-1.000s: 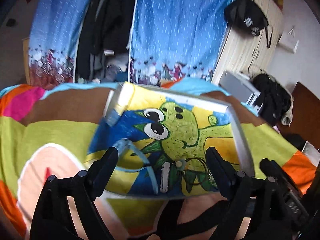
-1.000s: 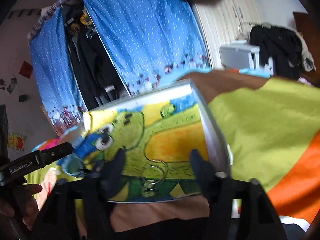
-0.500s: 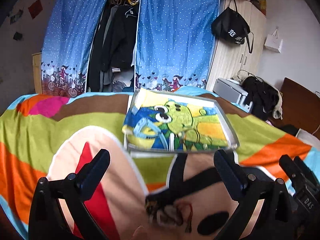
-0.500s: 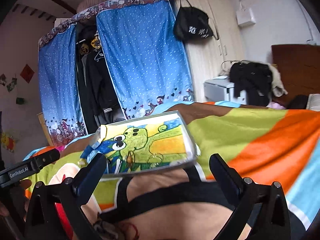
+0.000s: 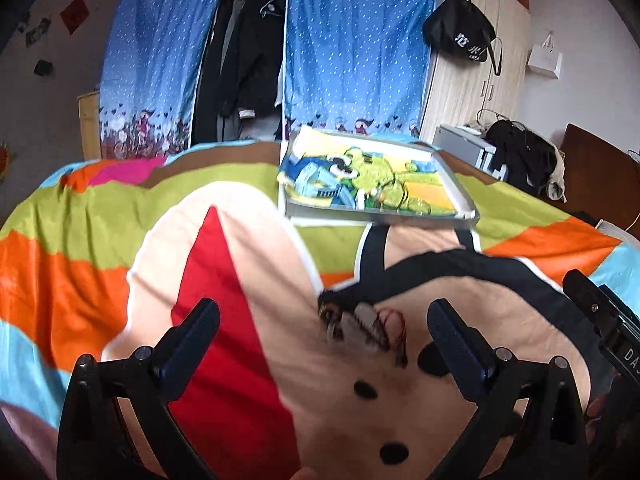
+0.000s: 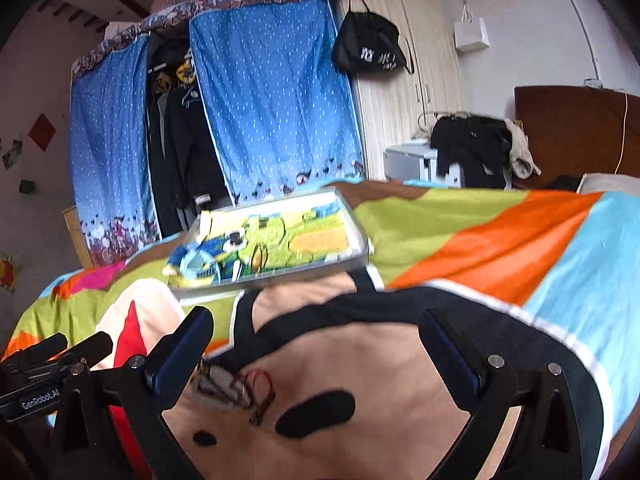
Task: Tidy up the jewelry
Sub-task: 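Withdraw both tools from the tray back over the remaining pile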
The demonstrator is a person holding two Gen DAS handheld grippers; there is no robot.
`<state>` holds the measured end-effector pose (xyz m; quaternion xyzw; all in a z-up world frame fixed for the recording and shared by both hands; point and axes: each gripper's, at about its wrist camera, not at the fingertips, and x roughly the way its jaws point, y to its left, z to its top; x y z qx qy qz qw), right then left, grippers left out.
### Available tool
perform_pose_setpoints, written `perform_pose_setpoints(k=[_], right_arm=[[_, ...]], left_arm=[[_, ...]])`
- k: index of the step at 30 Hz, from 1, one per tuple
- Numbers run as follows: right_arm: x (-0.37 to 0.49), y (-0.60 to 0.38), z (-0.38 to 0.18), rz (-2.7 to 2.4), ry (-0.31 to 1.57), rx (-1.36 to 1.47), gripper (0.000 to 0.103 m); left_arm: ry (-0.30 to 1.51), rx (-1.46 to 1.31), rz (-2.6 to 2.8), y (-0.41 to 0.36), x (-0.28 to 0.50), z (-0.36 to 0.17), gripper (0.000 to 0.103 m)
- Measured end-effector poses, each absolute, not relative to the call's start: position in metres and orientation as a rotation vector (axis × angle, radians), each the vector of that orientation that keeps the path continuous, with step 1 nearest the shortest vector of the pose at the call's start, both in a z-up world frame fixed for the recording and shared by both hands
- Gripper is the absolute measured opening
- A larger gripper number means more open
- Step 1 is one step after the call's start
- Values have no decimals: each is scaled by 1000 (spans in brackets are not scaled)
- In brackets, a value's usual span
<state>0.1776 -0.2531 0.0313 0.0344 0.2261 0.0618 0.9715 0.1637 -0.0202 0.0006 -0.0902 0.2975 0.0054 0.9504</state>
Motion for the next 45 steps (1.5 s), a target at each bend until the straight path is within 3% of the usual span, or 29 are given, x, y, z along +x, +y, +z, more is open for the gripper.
perform_pose_setpoints(k=[8,17,45], right_arm=[[148,-240,12,125,524,26,103],[127,-226,-4,132,571,-33,103],[134,-220,-28,136,696,-65,103]], left_arm=[[685,-174,26,-10,139,-19,102],[639,-115,15,-9,119,-22,102],[739,-110,100,4,124,-40,102]])
